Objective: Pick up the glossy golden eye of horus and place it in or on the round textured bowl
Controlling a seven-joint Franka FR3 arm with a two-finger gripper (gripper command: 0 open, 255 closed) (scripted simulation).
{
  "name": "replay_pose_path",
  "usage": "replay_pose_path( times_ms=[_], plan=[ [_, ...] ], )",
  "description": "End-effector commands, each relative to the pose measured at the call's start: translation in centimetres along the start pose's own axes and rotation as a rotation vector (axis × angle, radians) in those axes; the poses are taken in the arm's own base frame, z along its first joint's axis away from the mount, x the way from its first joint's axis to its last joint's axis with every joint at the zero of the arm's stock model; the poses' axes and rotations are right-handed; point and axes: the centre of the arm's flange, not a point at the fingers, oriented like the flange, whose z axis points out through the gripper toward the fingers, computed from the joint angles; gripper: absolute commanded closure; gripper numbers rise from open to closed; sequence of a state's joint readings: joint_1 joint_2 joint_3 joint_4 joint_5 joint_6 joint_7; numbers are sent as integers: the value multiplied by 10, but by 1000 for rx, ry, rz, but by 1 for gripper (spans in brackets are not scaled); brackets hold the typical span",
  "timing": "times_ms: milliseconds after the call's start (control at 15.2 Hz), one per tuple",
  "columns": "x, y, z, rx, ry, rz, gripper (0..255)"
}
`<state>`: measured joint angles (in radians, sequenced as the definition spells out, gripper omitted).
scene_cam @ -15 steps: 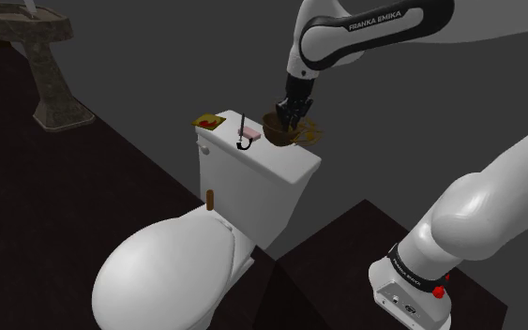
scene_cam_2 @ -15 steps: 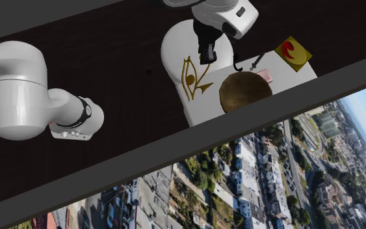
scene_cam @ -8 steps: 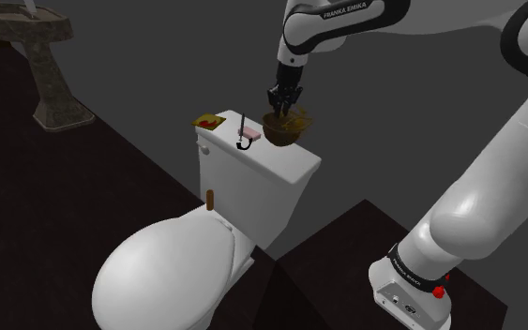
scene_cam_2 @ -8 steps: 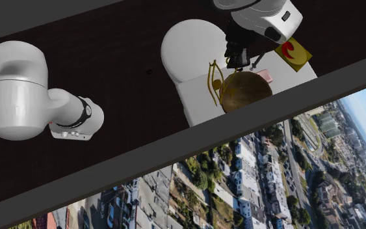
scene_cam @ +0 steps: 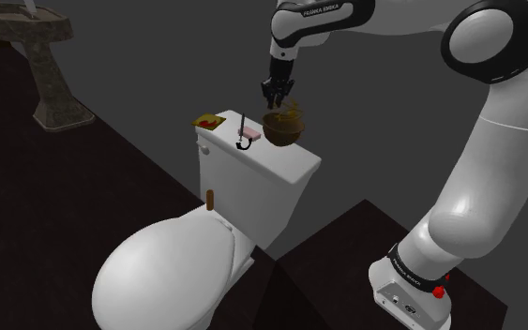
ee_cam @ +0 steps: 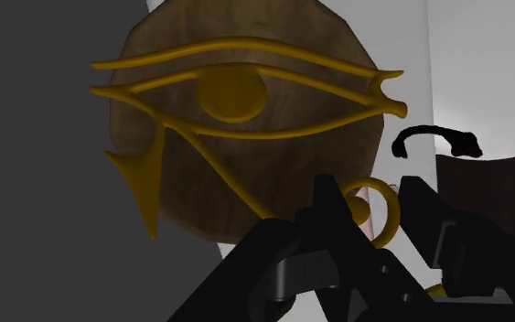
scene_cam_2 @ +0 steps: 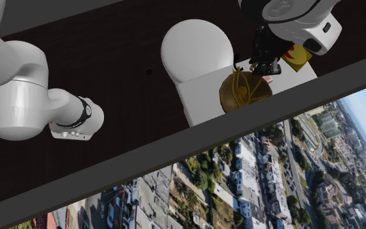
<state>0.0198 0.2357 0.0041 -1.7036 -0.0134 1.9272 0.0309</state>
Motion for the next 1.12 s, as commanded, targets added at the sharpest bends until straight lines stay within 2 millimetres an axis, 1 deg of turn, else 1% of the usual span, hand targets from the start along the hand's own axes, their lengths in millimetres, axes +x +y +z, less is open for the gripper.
replay_pose_path(
  times_ms=[0, 726, 1056],
  plan=[
    [3, -1, 10, 0, 0, 0, 255],
    [3, -1, 70, 0, 0, 0, 255],
    [3, -1, 70, 0, 0, 0, 255]
  ],
)
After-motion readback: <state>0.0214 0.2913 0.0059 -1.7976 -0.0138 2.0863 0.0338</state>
